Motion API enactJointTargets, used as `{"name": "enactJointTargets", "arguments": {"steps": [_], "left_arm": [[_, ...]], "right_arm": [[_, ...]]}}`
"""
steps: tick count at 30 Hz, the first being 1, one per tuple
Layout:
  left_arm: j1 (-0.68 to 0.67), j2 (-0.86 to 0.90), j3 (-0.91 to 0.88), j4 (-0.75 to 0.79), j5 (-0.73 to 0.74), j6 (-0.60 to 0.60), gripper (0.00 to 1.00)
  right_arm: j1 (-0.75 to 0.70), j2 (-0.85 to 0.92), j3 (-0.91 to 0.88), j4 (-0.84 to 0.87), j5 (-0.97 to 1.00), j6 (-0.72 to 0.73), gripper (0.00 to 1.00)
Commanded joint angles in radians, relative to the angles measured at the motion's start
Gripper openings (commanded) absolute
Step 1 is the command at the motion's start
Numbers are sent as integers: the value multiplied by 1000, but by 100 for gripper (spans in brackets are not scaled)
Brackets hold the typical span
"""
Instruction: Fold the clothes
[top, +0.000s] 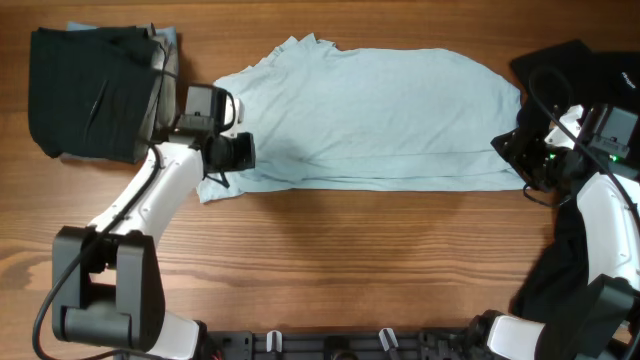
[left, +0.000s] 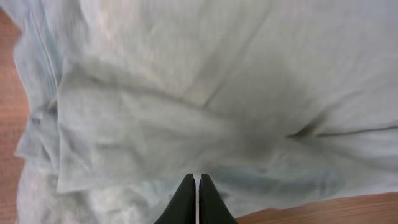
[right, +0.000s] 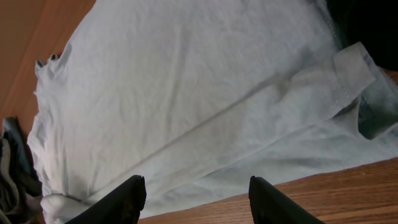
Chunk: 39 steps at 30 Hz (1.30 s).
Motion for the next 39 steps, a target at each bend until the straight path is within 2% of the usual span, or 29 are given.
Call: {"name": "enactJointTargets", "arguments": {"steps": [1, 4, 7, 9, 10, 12, 15, 20, 22, 26, 36, 37, 39], "left_arm": [[-3, -32, 39, 40, 26, -13, 4], [-3, -24, 39, 51, 26, -13, 4], [-3, -24, 39, -49, 26, -3, 6], [-3, -24, 37, -141, 25, -1, 16], [-3, -23, 31, -171, 18, -1, 26], [-3, -23, 8, -199, -15, -2, 36], [-3, -16, -34, -178, -47, -2, 44], [-3, 3, -77, -45, -47, -2, 49], [-3, 8, -77, -18, -49, -2, 48], [-3, 31, -77, -2, -54, -1, 38], [-3, 100, -77, 24, -66, -2, 32], [-3, 100, -77, 27, -69, -2, 29], [-3, 100, -77, 35, -68, -2, 13]], "right_arm": [[3, -12, 14, 3, 10, -18, 58], [3, -12, 14, 4, 10, -17, 58], [3, -12, 14, -6, 10, -18, 58], [3, -12, 14, -12, 10, -20, 58], [3, -12, 14, -12, 10, -20, 58], [3, -12, 14, -10, 10, -20, 58], [3, -12, 14, -8, 11, -20, 58], [3, -12, 14, -8, 10, -20, 58], [3, -12, 14, -9, 10, -20, 58], [3, -12, 14, -11, 10, -20, 58], [3, -12, 14, -9, 10, -19, 58], [3, -12, 14, -9, 10, -19, 58], [3, -12, 14, -9, 10, -20, 58]]}}
